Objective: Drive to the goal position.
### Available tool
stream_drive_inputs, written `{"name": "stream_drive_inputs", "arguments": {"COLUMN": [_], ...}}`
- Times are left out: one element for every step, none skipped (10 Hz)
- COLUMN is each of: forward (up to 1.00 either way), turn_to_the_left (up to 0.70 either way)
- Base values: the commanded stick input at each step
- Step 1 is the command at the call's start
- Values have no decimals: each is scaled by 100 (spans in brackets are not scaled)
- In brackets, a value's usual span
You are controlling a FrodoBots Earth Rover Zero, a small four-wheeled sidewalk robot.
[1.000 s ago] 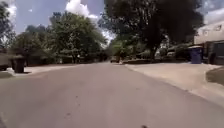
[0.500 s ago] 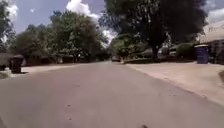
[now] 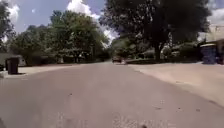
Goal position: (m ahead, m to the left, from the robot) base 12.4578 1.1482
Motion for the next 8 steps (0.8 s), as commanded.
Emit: {"name": "stream_drive_inputs", "arguments": {"forward": [85, 85, 85, 85, 85, 85, 85, 85], "turn_to_the_left": [0, 0, 0, 0, 0, 0, 0, 0]}}
